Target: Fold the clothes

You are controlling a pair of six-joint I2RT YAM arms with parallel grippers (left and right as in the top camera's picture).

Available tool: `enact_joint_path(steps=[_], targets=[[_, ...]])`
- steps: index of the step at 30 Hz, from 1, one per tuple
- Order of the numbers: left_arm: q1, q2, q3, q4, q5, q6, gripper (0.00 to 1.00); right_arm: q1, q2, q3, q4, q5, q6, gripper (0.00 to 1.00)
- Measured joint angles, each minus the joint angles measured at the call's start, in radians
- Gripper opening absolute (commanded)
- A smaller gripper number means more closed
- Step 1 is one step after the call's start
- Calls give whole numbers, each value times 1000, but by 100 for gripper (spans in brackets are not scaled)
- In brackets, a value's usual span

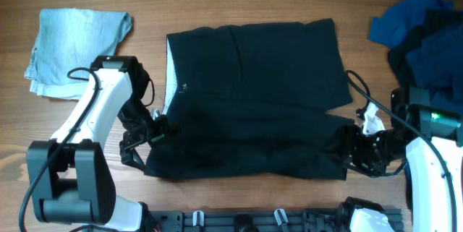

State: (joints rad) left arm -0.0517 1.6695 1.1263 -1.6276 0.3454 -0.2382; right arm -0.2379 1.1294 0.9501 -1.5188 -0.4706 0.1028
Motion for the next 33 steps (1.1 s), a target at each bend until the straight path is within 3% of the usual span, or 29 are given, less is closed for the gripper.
enact_joint_path(steps=[4, 6, 7, 8, 9, 10, 12, 15, 18, 22, 24, 28, 33], targets=[[0, -1, 153, -39, 0, 5, 100, 0, 2, 132, 11, 2, 5, 100], [0, -1, 255, -19, 2, 5, 100, 0, 4, 212, 29, 4, -1, 100], [0, -2, 323, 10, 10, 8, 92, 0, 6, 260, 49, 3, -2, 100], [0, -2, 377, 57, 22, 8, 52, 0, 7, 291, 66, 3, -2, 100], [0, -4, 405, 101, 33, 12, 25, 0, 13, 307, 85, 3, -3, 100], [0, -8, 423, 164, 49, 12, 16, 0, 24, 316, 112, 3, -6, 100], [0, -9, 429, 242, 62, 11, 25, 0, 61, 321, 163, 0, -22, 100], [0, -2, 430, 345, 76, 15, 22, 0, 148, 320, 277, 5, -45, 100], [0, 33, 431, 400, 79, 20, 37, 0, 240, 320, 404, 14, -53, 100], [0, 176, 436, 422, 64, 54, 39, 0, 389, 320, 533, 84, -59, 100], [0, 238, 436, 446, 53, 59, 45, 0, 453, 320, 566, 141, -55, 100], [2, 372, 436, 483, 40, 72, 40, 0, 581, 320, 599, 210, -26, 100], [6, 462, 436, 519, 33, 85, 41, 0, 637, 320, 612, 229, -20, 100]])
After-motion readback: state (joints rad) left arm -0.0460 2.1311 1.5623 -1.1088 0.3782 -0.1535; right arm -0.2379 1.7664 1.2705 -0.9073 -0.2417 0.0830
